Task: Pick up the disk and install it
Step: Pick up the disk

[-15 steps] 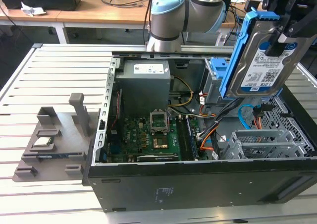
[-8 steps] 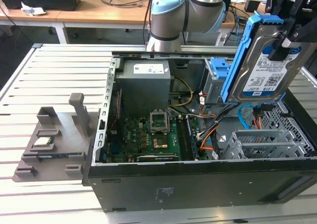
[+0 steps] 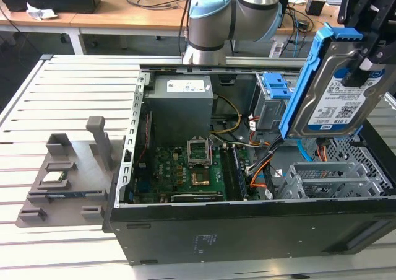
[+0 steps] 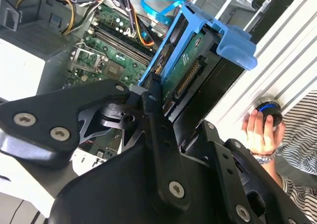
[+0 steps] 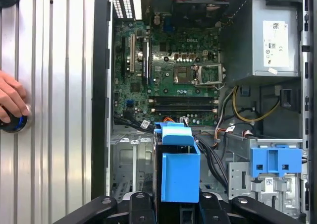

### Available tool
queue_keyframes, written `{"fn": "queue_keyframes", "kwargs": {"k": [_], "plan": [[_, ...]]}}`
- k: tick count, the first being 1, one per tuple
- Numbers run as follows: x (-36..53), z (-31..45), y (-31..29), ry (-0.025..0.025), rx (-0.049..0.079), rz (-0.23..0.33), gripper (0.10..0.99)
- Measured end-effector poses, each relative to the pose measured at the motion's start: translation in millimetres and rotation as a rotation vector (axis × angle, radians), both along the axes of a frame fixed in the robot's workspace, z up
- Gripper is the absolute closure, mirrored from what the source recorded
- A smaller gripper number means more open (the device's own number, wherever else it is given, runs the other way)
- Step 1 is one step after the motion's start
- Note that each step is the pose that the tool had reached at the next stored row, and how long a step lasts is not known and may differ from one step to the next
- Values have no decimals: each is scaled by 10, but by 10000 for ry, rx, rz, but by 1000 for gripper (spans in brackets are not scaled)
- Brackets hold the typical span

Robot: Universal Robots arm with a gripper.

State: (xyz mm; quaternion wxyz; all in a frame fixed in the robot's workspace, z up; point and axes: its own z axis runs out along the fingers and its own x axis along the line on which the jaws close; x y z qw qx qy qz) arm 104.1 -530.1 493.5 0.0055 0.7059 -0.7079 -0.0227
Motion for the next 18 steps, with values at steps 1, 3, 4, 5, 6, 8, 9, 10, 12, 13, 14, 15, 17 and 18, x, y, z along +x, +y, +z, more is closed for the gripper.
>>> {"fn": "queue_keyframes", "kwargs": {"k": [1, 3, 4, 5, 6, 8, 9, 10, 12, 13, 14, 15, 17, 18], "plan": [[0, -1, -22, 0, 1, 0, 729], [2, -5, -84, 0, 2, 1, 729], [13, -5, -96, 0, 1, 2, 729], [25, -6, -102, 0, 1, 1, 729], [38, -6, -107, 1, 2, 0, 729], [77, -8, -115, 1, 2, -1, 729], [89, -9, -117, 2, 2, 0, 729], [106, -11, -119, 2, 3, 0, 729], [142, -20, -121, 4, 3, 0, 729], [149, -23, -122, 5, 1, 0, 729], [166, -38, -122, 8, -1, 0, 729], [180, -54, -123, 10, 0, 0, 729], [204, -82, -124, 14, -4, 0, 729], [211, -91, -124, 15, -4, -1, 729]]}}
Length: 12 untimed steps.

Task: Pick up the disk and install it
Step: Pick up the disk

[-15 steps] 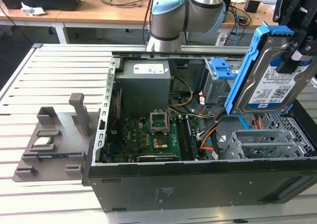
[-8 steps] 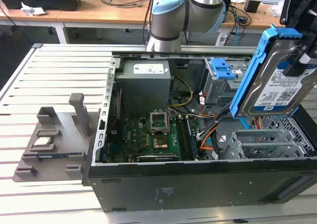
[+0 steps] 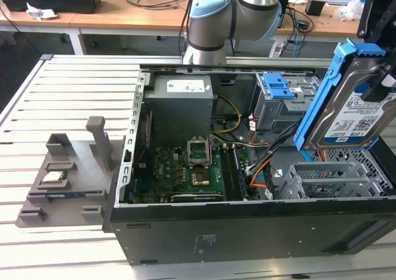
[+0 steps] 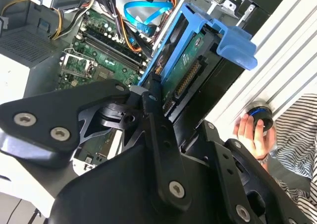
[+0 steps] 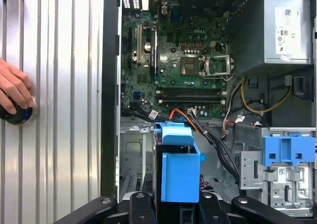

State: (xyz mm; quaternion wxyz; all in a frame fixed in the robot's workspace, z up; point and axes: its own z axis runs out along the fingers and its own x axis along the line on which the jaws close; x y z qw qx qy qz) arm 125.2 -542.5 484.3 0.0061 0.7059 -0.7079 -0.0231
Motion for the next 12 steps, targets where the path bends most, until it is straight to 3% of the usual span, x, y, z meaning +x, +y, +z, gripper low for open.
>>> {"fn": "queue_keyframes", "kwargs": {"k": [12], "plan": [[84, -139, -4, 8, -10, 0, 729]]}}
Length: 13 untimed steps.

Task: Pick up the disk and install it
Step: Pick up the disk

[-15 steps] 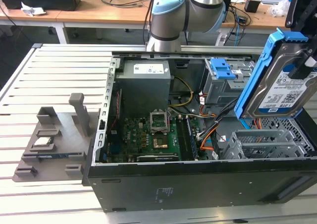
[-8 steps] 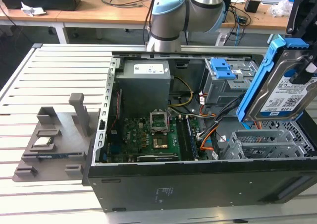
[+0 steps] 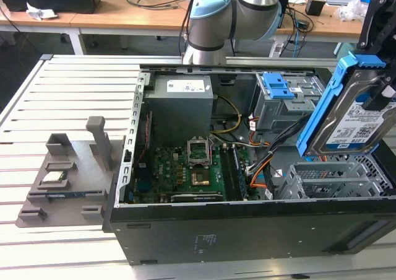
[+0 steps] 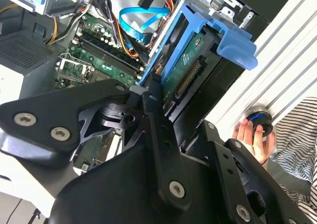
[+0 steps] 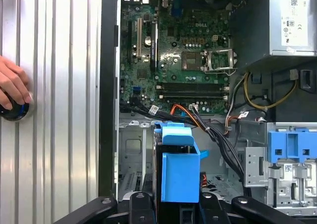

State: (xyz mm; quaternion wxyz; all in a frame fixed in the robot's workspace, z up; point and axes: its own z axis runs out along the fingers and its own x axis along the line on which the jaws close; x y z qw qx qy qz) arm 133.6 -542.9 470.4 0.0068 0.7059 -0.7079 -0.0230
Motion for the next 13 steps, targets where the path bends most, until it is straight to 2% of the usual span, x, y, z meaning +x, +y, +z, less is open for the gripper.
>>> {"fn": "queue_keyframes", "kwargs": {"k": [13], "plan": [[29, -140, -34, 2, -28, 0, 729]]}}
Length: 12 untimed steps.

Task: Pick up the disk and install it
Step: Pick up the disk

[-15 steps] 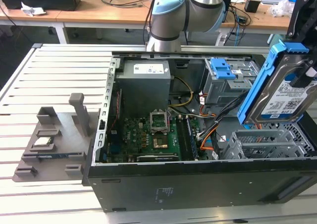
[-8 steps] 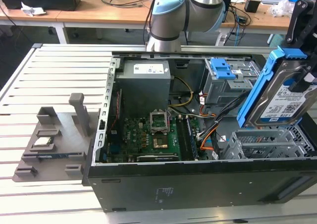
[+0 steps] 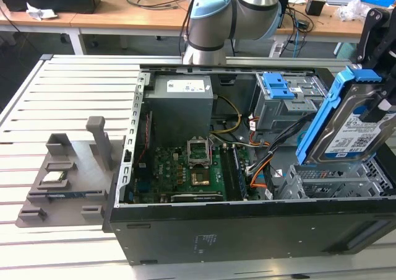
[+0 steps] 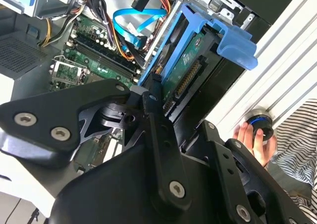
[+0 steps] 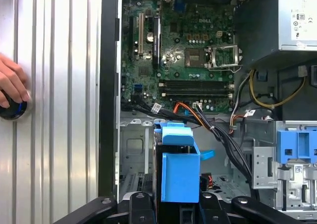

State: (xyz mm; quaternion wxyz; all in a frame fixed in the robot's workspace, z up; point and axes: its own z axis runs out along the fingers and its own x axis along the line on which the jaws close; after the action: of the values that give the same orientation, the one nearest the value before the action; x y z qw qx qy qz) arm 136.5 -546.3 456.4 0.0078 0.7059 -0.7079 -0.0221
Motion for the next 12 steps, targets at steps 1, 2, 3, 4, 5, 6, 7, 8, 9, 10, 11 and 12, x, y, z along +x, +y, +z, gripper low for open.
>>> {"fn": "queue_keyframes", "kwargs": {"k": [1, 2, 3, 4, 5, 6, 7, 8, 9, 10, 11, 12], "plan": [[1, -5, -2, 0, 0, 0, 729], [2, -11, -3, 0, -1, 0, 729], [4, -16, -5, 0, -2, 0, 729], [5, -22, -7, 0, -2, 0, 729], [6, -27, -9, -1, -2, 0, 729], [8, -32, -10, 0, -4, 0, 729], [11, -46, -14, 0, -4, 0, 729], [12, -54, -16, 0, -3, 0, 729], [14, -61, -18, 0, -3, -1, 729], [16, -70, -21, 0, -4, 0, 729], [20, -76, -23, 0, -5, 1, 729], [24, -81, -25, 0, -6, 2, 729]]}}
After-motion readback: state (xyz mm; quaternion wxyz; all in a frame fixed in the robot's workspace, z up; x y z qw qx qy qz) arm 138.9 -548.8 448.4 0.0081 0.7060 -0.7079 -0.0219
